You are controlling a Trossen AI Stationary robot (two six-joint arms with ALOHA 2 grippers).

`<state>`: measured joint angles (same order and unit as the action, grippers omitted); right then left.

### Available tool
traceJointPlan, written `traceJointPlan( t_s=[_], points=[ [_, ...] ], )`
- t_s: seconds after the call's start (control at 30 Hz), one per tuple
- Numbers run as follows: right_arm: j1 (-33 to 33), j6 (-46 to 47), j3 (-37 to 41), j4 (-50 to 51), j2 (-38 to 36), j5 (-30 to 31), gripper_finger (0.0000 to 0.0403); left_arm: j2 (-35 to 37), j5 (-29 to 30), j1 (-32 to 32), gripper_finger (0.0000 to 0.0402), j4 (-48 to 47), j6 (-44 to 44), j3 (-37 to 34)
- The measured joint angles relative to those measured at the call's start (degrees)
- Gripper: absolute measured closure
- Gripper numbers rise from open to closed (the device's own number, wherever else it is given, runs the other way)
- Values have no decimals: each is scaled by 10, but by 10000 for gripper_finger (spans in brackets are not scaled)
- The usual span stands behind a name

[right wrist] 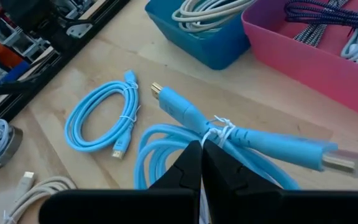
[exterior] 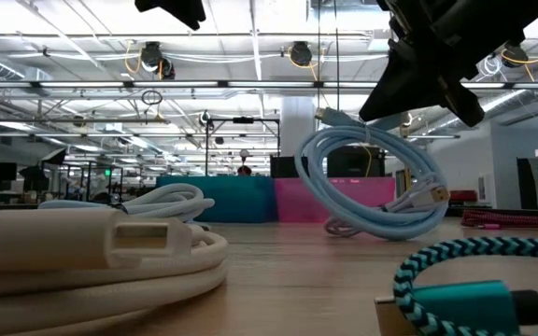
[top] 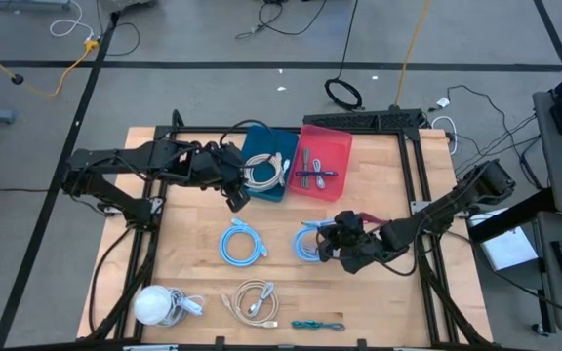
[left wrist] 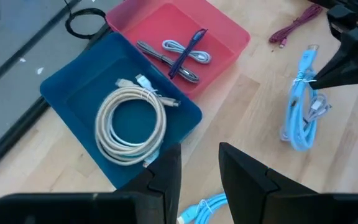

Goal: Pick & Place USB Port
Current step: Put the large blue charger cable into the blue bin

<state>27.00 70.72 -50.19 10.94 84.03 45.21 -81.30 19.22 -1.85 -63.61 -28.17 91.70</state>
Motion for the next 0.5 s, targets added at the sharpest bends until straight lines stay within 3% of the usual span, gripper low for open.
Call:
traceJointPlan(
  t_s=[0.13, 0.23, 0.3, 0.37, 0.43, 0.5],
  points=[
    [0, 1, 0, 0, 0, 0, 403, 0, -83, 0, 291, 51, -12, -37],
    [0, 1, 0, 0, 0, 0, 403, 6, -258, -4, 298, 195, 2, -121],
    [0, 1, 0, 0, 0, 0, 403, 16, -384, -12, 311, 357, -11, -205],
    [0, 1, 0, -3, 0, 0, 403, 17, -473, -20, 329, 571, -55, -295],
    [0, 0, 0, -6, 0, 1, 403, 12, -501, -17, 348, 736, -123, -386],
    [0, 0, 0, -9, 0, 8, 403, -9, -471, -5, 362, 888, -181, -458]
  ],
)
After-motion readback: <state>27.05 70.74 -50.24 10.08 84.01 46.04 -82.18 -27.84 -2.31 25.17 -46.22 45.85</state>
